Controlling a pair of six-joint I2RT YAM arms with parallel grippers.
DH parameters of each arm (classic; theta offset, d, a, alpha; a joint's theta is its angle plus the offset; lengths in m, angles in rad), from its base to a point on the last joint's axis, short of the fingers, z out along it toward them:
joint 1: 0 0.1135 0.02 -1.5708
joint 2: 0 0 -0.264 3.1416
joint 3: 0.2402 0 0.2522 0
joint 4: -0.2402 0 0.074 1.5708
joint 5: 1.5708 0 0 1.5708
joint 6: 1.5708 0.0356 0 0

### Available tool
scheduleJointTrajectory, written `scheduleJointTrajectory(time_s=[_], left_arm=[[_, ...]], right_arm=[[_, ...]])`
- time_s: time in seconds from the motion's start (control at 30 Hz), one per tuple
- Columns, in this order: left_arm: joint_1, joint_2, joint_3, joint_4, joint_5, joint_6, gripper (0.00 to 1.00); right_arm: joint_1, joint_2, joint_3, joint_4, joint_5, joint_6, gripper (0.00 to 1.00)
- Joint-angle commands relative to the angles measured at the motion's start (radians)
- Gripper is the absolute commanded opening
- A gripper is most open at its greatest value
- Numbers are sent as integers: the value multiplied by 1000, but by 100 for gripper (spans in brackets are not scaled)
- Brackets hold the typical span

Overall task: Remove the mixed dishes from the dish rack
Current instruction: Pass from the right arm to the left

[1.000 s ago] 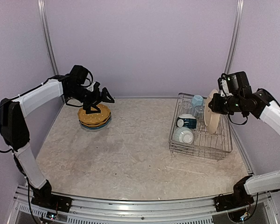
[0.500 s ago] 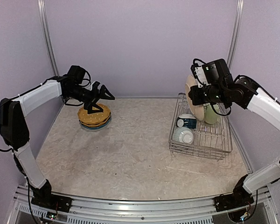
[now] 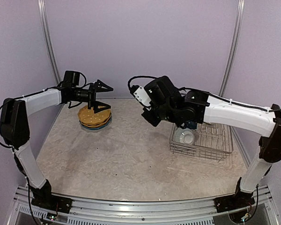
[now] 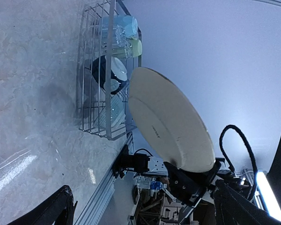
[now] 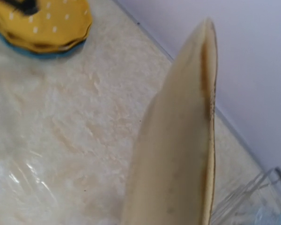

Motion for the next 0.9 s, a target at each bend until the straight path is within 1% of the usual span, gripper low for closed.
scheduleJointTrajectory(time_s=[0.0, 0.13, 0.27, 0.3, 0.4, 0.47, 0.73, 0.87], left_arm=[[-29, 34, -31, 176, 119, -116, 99], [-60, 57, -27, 156, 122, -123, 99], [-93, 89, -8, 103, 119, -94, 98], [-102, 95, 5, 56, 102, -68, 97], [-127, 109, 70, -158, 9, 68, 95], [-133, 118, 89, -217, -27, 102, 91], [-167, 139, 91, -209, -1, 98, 78], [-191, 153, 92, -208, 1, 98, 68]], right_arm=[[66, 98, 89, 133, 179, -203, 0], [103, 191, 129, 148, 255, -282, 0], [112, 244, 141, 168, 279, -316, 0], [114, 250, 142, 170, 284, -321, 0], [116, 262, 140, 179, 299, -329, 0], [117, 267, 134, 187, 311, -336, 0], [122, 294, 123, 210, 336, -354, 0], [128, 309, 126, 230, 351, -380, 0]])
